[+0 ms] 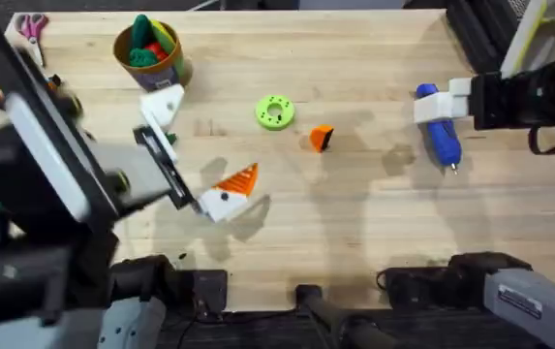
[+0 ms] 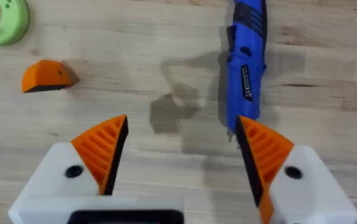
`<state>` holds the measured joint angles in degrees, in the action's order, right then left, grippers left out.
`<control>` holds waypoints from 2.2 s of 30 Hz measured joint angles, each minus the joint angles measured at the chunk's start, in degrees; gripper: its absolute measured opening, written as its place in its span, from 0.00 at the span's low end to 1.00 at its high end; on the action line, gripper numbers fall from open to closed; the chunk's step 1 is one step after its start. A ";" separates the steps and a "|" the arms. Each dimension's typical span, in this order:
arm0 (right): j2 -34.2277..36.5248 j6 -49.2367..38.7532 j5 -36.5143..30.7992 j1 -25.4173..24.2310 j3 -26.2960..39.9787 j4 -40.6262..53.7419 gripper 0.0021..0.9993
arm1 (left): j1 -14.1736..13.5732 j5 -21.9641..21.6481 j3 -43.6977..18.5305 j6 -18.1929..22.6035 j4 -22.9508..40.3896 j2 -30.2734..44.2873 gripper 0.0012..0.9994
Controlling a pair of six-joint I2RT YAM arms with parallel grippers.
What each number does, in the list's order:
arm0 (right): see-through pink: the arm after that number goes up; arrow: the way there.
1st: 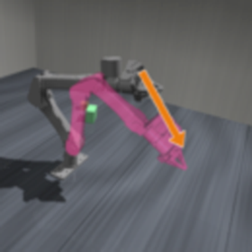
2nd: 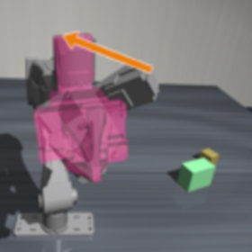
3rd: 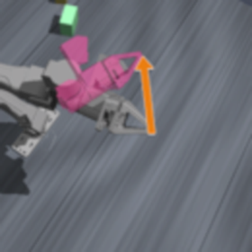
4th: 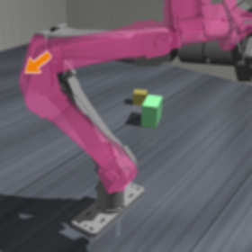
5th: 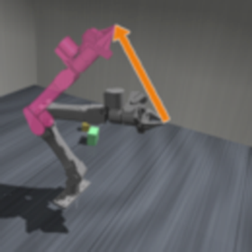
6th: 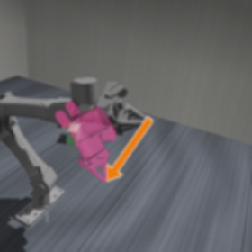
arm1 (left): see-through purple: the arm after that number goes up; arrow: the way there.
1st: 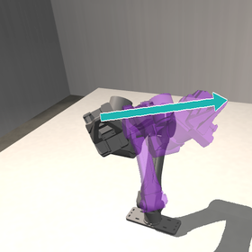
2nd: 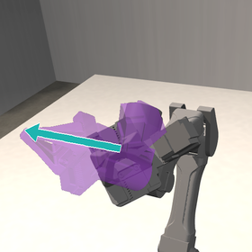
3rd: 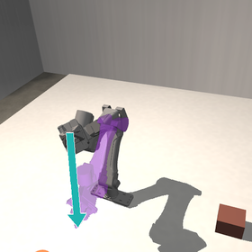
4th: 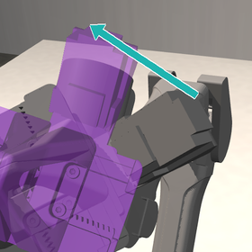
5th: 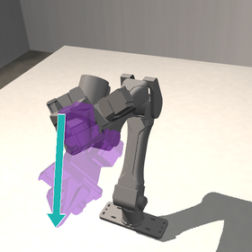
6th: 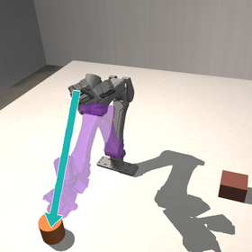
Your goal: Pick up the gripper from the table and insert it into the empty holder that is missing its gripper. Then pick up a screw, insert it into the mounting hole, and use the screwdriver to tighten it. Finally, clean up the table by picking up the vegetable and placing it into the bucket.
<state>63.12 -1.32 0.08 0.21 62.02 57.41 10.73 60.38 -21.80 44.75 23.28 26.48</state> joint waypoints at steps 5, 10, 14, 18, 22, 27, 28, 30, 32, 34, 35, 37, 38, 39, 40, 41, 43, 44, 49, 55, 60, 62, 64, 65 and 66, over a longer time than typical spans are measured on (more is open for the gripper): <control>-0.01 0.00 0.00 0.00 0.00 0.00 0.99 | -0.05 0.27 8.92 4.44 -2.15 -9.16 0.99; 0.00 0.00 0.00 0.00 0.00 0.00 0.99 | -0.11 0.79 15.40 8.95 -2.48 -16.95 0.99; -0.01 0.00 0.00 0.00 0.00 0.00 0.99 | -0.10 0.66 15.83 11.80 -3.42 -20.26 0.99; 0.01 0.00 0.00 0.00 0.00 0.00 0.99 | -0.10 -0.21 15.83 13.37 -3.60 -21.63 0.99; 0.01 0.00 0.00 0.00 0.00 0.00 0.99 | -0.10 -0.68 15.87 11.02 -3.91 -24.00 0.99; -0.01 0.00 0.00 0.00 0.00 0.00 0.99 | -0.69 -0.66 16.11 1.81 -11.03 -26.18 0.99; 0.01 0.00 0.00 0.00 -0.02 0.00 0.99 | -1.10 -0.95 16.13 -0.91 -14.06 -26.18 0.99; -0.01 0.00 0.00 0.00 0.00 0.00 0.99 | -1.91 -1.81 16.15 -5.11 -19.99 -26.18 0.99; 0.01 0.00 0.00 0.00 0.00 0.00 0.99 | -2.83 -3.39 16.15 -8.82 -25.21 -26.18 0.99; 0.00 0.00 0.00 0.00 -0.02 0.00 0.99 | -3.85 -5.95 16.15 -13.64 -29.52 -26.18 0.99; 0.01 0.00 0.00 0.00 0.00 0.00 0.99 | -4.39 -7.77 16.15 -16.90 -31.06 -26.18 0.99; 0.01 0.00 0.00 0.00 0.00 0.00 0.99 | -5.27 -12.07 16.15 -24.70 -31.62 -26.18 0.99; 0.00 0.00 0.00 0.00 0.00 0.00 0.99 | -5.59 -14.51 16.15 -29.15 -30.90 -26.18 0.99; -0.01 0.00 0.00 0.00 -0.02 0.00 0.99 | -5.82 -16.95 16.15 -33.69 -29.80 -26.17 0.99; -0.01 0.00 0.00 0.00 0.00 0.00 0.99 | -5.89 -19.12 16.15 -37.82 -28.65 -26.18 0.99; 0.00 0.00 0.00 0.00 -0.01 0.00 0.99 | -5.90 -21.05 16.15 -41.55 -27.36 -26.18 0.99; -0.01 0.00 0.00 0.00 0.00 0.00 0.99 | -5.93 -24.15 16.22 -47.69 -24.99 -26.18 0.99; 0.01 0.00 0.00 0.00 0.00 0.00 0.99 | -5.93 -25.22 16.39 -49.92 -24.39 -26.18 0.99; 0.01 0.00 0.00 0.00 0.00 0.00 0.99 | -5.95 -28.44 20.42 -57.26 -23.34 -26.16 0.99; -0.01 0.00 0.00 0.00 0.00 0.00 0.99 | -6.09 -29.09 21.46 -59.78 -21.58 -26.17 0.99; 0.01 0.00 0.00 0.00 0.00 0.00 0.99 | -6.09 -22.96 21.36 -53.96 -19.79 -26.16 0.99; 0.01 0.00 0.00 0.00 0.00 -0.02 0.99 | -6.09 -20.02 21.31 -52.09 -19.55 -26.17 0.99; 0.01 0.02 0.00 0.00 0.00 0.00 0.99 | -6.09 -16.74 21.28 -50.85 -19.20 -26.16 0.99; -0.01 0.00 0.00 0.00 0.00 0.00 0.99 | -6.09 -14.98 21.24 -50.41 -18.96 -26.18 0.99; -0.01 0.00 0.00 0.00 0.00 0.00 0.99 | -6.09 -13.27 21.20 -50.06 -18.72 -26.18 0.99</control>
<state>63.12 -1.32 0.08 0.21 62.02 57.41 4.64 47.11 -0.60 -5.31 4.55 0.30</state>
